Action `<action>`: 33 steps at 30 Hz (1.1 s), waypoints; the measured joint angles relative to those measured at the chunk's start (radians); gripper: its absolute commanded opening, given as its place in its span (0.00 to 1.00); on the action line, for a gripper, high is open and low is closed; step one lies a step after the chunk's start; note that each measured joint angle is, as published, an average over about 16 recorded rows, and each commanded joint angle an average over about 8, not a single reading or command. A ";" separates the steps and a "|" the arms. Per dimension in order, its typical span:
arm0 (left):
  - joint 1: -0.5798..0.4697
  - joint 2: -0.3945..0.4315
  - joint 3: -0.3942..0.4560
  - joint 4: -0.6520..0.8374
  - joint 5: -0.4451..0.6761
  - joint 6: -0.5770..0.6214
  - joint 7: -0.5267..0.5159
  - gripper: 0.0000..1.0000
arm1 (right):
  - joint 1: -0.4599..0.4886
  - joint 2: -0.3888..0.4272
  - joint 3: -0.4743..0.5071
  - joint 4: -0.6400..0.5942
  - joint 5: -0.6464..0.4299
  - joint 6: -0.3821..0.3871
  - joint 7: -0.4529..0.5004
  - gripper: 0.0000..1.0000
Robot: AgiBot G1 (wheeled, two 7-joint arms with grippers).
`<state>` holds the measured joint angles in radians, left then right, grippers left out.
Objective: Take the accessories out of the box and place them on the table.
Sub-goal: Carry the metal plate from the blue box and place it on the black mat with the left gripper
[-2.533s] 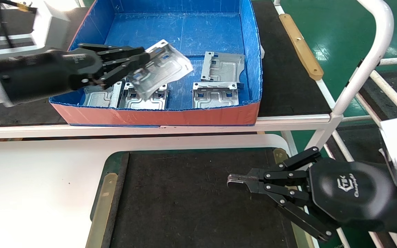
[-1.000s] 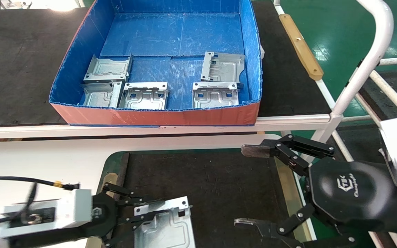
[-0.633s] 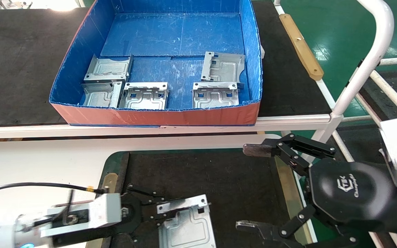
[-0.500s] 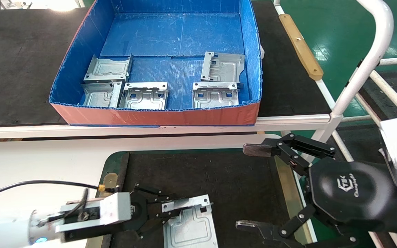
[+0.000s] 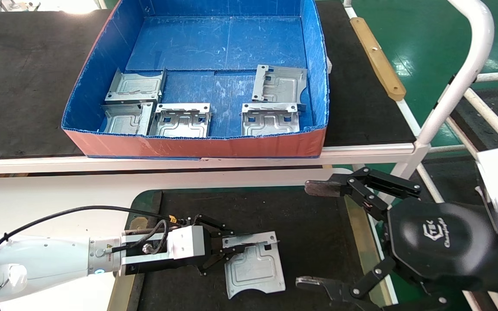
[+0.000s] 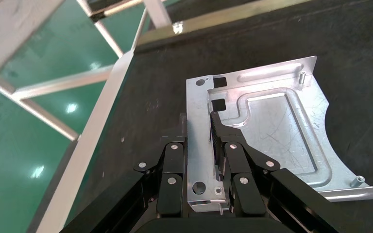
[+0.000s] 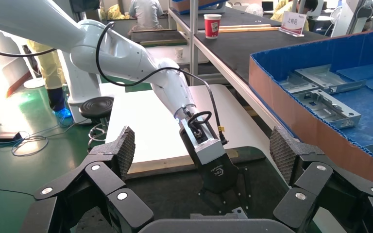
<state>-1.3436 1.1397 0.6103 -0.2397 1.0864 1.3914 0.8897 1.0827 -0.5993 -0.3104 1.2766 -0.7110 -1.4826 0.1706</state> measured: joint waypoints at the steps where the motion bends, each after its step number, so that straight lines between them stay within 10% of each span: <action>1: -0.006 0.008 0.002 0.013 0.002 0.006 0.010 0.00 | 0.000 0.000 0.000 0.000 0.000 0.000 0.000 1.00; 33: -0.076 0.204 -0.015 0.182 -0.026 -0.065 0.184 0.00 | 0.000 0.000 -0.001 0.000 0.001 0.000 -0.001 1.00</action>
<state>-1.4196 1.3440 0.5958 -0.0580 1.0605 1.3260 1.0739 1.0829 -0.5988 -0.3115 1.2766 -0.7102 -1.4821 0.1700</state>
